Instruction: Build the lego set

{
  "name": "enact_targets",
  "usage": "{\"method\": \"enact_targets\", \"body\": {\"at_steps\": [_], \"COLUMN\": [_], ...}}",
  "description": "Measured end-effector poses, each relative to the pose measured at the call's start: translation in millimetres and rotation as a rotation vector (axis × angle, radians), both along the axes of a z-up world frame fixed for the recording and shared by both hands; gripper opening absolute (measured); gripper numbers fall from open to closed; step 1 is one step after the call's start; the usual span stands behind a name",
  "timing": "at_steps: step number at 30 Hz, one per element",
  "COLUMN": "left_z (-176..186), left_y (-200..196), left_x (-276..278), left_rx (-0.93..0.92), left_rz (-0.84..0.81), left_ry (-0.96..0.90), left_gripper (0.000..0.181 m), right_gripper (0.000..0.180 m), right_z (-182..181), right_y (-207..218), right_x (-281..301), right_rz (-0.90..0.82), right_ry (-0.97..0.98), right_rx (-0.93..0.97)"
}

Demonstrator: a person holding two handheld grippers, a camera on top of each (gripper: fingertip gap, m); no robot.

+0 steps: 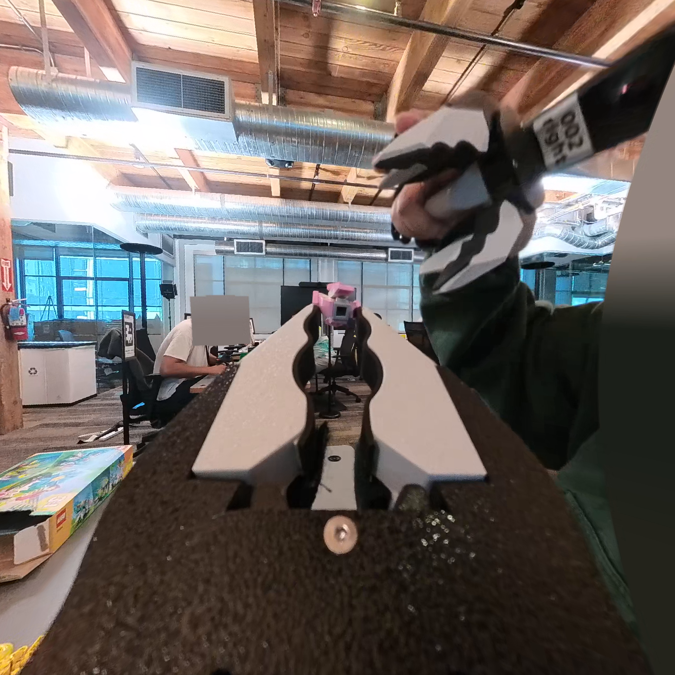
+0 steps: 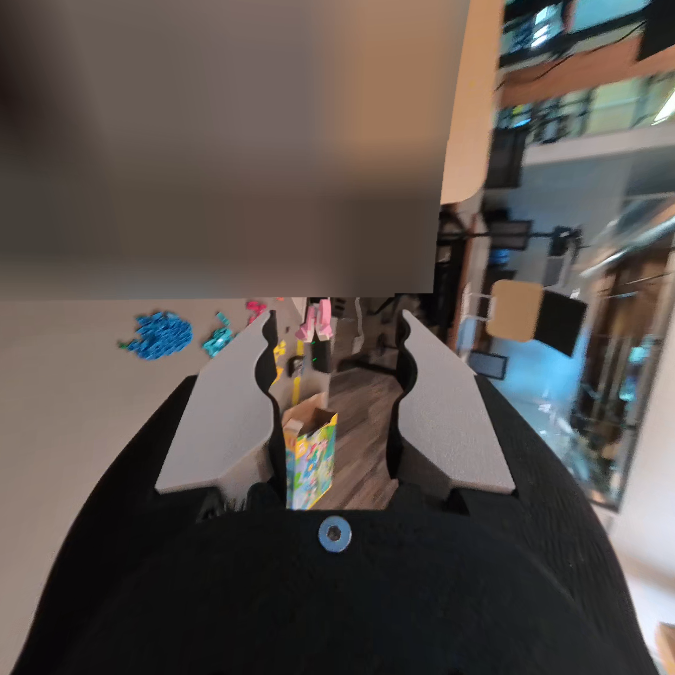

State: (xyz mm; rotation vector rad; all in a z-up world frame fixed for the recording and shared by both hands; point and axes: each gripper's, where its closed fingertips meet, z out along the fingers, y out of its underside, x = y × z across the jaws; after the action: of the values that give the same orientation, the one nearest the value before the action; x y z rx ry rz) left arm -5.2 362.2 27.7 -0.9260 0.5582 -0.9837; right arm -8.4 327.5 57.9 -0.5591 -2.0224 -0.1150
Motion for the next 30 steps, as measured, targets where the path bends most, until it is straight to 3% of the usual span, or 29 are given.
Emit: {"method": "enact_targets", "body": {"at_steps": [7,11,16,30], "left_z": [0,1,1,3], "left_y": [1,1,-1,-4], "left_x": [-3,-3,-5,-5], "left_rx": [-0.005,-0.005,-0.002,-0.008], "left_rz": [0.001,0.000,0.000,-0.003], "left_ry": [-0.007,-0.011,-0.014,-0.010], "left_gripper": [0.017,0.017,0.017,0.018], "right_gripper": [0.071,0.071,0.068,0.061], "right_z": [-33,-41,-40,-40], "right_y": [16,17,19,27], "right_x": [-5,-11,-15,-20], "right_rz": [0.063,0.090,0.084,0.051], "right_ry": [0.160,0.213,0.246,0.208], "right_rx": [0.433,0.582,0.617,0.488]}}
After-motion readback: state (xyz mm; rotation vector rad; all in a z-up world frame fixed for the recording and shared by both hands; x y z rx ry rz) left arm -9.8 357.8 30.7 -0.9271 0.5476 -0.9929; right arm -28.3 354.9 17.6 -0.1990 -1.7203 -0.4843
